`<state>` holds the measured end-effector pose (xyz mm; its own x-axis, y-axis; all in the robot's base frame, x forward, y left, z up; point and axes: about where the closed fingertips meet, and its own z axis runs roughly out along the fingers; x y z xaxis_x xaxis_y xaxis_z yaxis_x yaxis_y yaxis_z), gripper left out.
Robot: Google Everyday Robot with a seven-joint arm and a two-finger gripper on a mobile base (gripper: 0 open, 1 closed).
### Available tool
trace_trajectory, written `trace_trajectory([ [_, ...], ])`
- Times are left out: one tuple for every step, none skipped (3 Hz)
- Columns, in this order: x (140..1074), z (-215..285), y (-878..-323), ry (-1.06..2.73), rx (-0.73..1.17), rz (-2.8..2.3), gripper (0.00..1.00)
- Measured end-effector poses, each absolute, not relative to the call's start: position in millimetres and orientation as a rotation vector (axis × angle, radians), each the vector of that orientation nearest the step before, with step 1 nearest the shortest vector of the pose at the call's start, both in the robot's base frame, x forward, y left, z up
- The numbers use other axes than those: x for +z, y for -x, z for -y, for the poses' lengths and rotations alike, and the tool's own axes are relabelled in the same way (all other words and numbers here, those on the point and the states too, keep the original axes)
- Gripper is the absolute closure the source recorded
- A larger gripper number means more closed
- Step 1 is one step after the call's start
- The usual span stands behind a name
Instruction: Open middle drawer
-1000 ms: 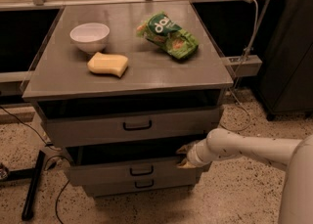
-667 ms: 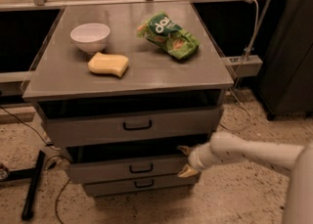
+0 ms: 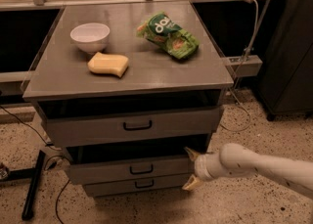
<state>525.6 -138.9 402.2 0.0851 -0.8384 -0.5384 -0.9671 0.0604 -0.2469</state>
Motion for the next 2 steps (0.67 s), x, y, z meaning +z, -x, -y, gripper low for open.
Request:
trace_trajectory([
  [407.5,139.7,-521.3,1.795,0.301,-1.780,0.54],
  [415.4,139.7,-521.5,1.795,0.301,-1.780,0.77],
])
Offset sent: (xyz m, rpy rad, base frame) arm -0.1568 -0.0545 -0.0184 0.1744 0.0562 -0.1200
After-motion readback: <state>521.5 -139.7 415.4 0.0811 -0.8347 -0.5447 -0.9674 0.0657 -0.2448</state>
